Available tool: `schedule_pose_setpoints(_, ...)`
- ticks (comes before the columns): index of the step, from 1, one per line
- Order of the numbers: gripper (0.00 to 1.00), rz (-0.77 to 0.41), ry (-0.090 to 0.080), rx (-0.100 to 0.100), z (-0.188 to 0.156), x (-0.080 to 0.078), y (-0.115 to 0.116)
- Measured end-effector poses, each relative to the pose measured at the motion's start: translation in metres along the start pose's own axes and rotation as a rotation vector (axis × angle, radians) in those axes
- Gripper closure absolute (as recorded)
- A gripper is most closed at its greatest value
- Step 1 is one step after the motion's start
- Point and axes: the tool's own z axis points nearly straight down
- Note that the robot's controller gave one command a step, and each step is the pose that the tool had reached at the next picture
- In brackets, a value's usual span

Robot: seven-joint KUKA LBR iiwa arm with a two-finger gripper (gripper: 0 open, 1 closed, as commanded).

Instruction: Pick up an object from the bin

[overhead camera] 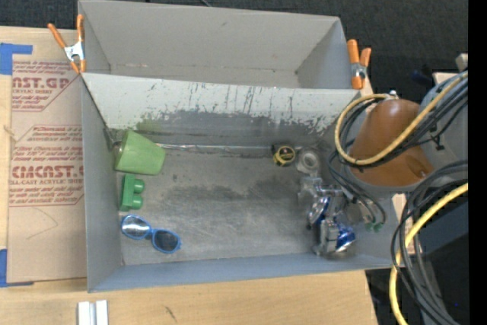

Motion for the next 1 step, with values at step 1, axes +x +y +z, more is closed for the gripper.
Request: schedule_pose_setpoints(1, 0.0, -0.319, -0.006, 0.002, -0.0103, 0.0116, -0.0431)
